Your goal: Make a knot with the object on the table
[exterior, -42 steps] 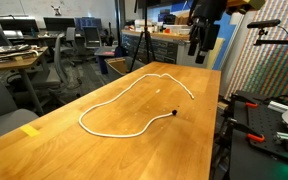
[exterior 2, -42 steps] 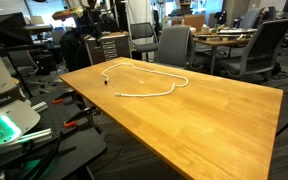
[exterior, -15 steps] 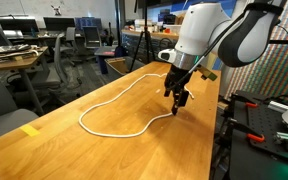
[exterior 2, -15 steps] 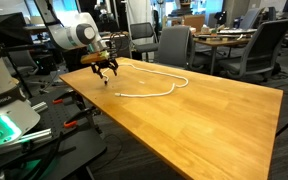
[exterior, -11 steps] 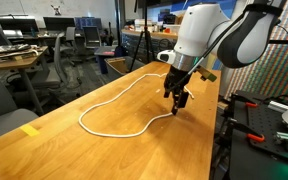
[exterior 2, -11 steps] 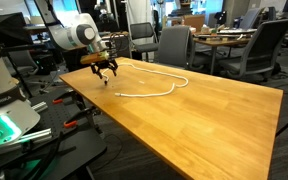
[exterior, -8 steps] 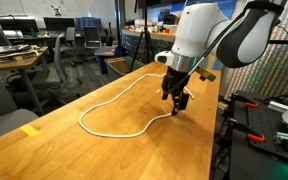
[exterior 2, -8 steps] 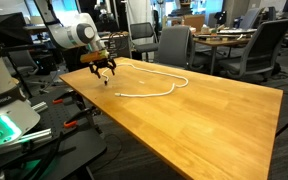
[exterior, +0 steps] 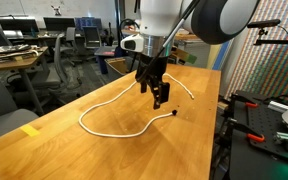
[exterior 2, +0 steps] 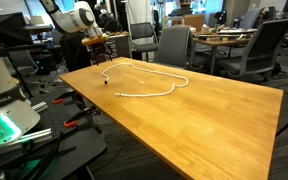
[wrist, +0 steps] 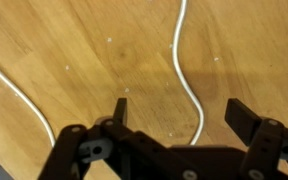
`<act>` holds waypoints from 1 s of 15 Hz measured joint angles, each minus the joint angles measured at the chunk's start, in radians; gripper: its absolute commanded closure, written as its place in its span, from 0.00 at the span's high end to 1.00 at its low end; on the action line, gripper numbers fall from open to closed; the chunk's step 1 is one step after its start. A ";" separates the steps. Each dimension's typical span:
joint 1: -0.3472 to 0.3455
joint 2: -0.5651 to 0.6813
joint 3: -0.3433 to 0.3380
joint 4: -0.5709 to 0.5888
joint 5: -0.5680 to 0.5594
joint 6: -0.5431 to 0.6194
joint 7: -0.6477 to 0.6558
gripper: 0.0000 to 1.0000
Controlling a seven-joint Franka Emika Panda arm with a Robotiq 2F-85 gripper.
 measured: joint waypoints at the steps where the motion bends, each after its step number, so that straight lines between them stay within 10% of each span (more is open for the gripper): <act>1: -0.025 0.005 0.026 0.000 -0.009 0.002 0.023 1.00; 6: -0.113 0.113 0.127 0.022 -0.007 0.086 0.100 1.00; 7: -0.117 0.139 0.127 0.032 -0.011 0.098 0.106 0.75; 15: -0.143 0.248 0.104 0.119 -0.071 0.095 0.109 0.21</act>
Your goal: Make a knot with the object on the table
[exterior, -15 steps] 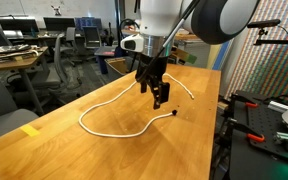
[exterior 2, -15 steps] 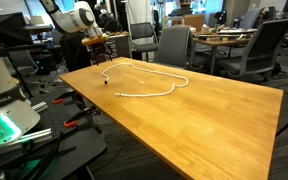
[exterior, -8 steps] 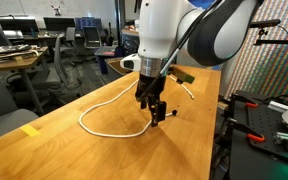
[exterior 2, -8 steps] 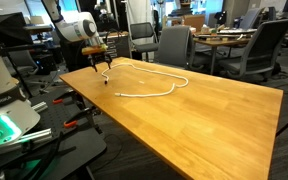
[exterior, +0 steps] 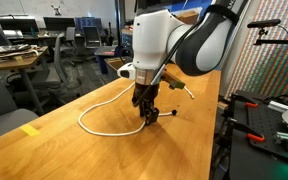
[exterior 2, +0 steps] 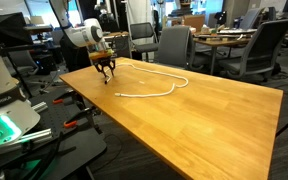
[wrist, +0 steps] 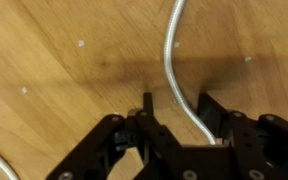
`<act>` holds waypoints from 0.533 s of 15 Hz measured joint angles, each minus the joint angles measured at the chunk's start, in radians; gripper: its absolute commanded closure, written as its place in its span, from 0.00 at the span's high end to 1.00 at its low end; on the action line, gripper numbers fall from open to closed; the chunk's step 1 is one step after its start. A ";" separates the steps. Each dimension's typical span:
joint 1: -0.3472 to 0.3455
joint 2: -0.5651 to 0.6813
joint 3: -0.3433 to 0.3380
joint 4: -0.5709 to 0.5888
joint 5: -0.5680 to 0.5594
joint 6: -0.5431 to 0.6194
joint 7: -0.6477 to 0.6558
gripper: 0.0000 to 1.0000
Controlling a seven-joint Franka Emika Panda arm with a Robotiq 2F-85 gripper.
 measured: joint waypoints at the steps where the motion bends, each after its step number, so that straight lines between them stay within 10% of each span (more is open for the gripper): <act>1: -0.010 0.001 0.010 0.003 0.014 -0.008 0.000 0.12; 8: -0.082 -0.009 0.016 0.011 0.076 -0.031 0.007 0.04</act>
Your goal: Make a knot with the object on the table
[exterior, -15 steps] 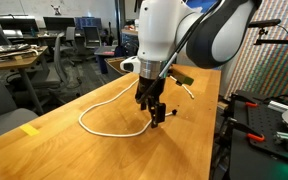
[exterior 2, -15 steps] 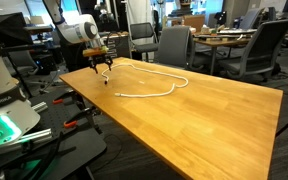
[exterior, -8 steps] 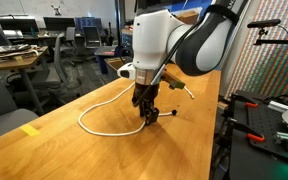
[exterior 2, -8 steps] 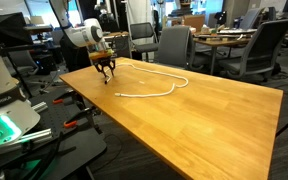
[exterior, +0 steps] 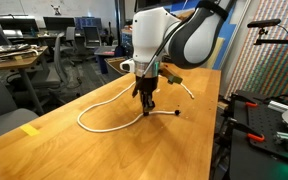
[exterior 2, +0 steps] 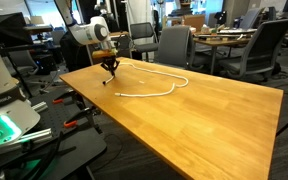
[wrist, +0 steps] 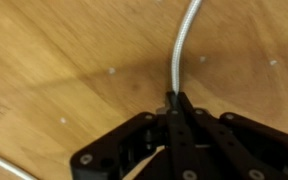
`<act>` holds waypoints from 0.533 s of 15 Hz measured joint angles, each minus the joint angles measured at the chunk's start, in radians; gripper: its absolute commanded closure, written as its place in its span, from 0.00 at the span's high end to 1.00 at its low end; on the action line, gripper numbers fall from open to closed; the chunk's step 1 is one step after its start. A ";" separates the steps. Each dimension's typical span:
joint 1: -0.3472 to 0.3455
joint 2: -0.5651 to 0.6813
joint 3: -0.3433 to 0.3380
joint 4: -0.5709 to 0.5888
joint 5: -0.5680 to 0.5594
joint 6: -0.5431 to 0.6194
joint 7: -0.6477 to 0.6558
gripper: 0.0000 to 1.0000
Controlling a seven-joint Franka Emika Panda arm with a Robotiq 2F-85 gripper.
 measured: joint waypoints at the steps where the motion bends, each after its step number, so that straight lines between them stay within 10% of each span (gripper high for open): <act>1: -0.022 -0.015 -0.013 -0.006 0.000 0.000 -0.001 0.04; 8: -0.096 -0.254 -0.284 -0.113 -0.296 -0.067 0.079 0.05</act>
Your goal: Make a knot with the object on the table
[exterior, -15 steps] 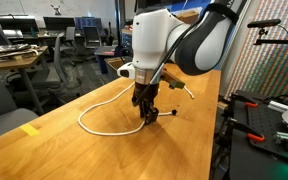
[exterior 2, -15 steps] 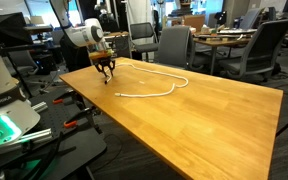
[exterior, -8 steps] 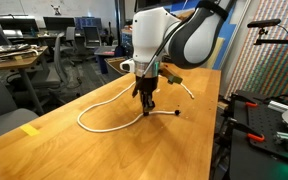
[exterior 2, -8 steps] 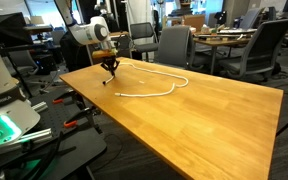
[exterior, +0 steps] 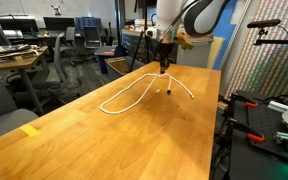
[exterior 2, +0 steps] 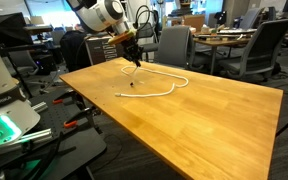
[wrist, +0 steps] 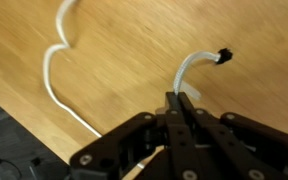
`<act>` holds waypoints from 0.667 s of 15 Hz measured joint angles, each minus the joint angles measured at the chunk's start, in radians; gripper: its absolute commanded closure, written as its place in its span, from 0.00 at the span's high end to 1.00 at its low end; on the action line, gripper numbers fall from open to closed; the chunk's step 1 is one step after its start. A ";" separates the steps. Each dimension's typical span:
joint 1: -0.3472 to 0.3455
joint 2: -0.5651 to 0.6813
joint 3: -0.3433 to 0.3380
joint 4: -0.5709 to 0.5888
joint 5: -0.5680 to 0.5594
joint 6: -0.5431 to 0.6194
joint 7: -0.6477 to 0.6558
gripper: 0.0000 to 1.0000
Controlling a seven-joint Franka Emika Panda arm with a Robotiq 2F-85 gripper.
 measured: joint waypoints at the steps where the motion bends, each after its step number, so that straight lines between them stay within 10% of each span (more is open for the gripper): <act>1: -0.001 -0.034 -0.051 -0.018 -0.081 -0.035 0.016 0.05; 5: -0.096 -0.139 -0.104 -0.062 -0.368 -0.230 0.076 0.05; 10: -0.201 -0.155 -0.016 -0.087 -0.476 -0.290 0.167 0.54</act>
